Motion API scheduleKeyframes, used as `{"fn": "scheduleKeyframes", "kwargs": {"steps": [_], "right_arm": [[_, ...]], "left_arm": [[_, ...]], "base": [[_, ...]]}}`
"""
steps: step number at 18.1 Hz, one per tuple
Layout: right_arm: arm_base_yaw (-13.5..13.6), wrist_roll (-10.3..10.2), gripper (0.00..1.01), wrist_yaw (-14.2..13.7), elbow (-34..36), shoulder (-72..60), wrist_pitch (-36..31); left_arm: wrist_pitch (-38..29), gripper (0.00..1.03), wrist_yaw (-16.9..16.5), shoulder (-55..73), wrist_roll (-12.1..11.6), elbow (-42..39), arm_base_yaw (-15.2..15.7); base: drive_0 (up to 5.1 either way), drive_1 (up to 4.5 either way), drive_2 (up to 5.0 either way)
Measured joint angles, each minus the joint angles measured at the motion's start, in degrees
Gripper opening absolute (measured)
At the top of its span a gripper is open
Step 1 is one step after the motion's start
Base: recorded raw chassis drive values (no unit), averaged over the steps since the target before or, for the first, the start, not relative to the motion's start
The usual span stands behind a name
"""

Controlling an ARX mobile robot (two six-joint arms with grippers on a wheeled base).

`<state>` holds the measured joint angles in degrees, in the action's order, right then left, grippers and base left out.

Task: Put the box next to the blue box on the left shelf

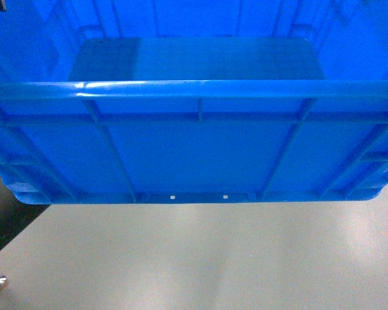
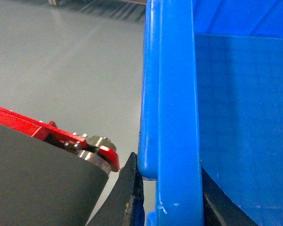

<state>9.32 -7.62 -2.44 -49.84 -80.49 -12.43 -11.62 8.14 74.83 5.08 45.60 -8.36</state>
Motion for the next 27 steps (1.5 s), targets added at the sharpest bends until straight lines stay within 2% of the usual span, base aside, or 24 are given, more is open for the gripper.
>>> {"fn": "scheduleKeyframes", "kwargs": {"steps": [16,27], "right_arm": [[0.00,0.00,0.21,-0.04,0.00,0.00,0.04],[0.04,0.00,0.21,-0.15,0.26,0.28,0.11]], "left_arm": [[-0.04,0.17,-0.09,0.00,0.02,0.00,0.00],[0.04,0.17,-0.02,-0.22,-0.22,0.00,-0.02]], "base": [[-1.6,-1.60,-1.6],[1.2,5.47,-3.1]]}}
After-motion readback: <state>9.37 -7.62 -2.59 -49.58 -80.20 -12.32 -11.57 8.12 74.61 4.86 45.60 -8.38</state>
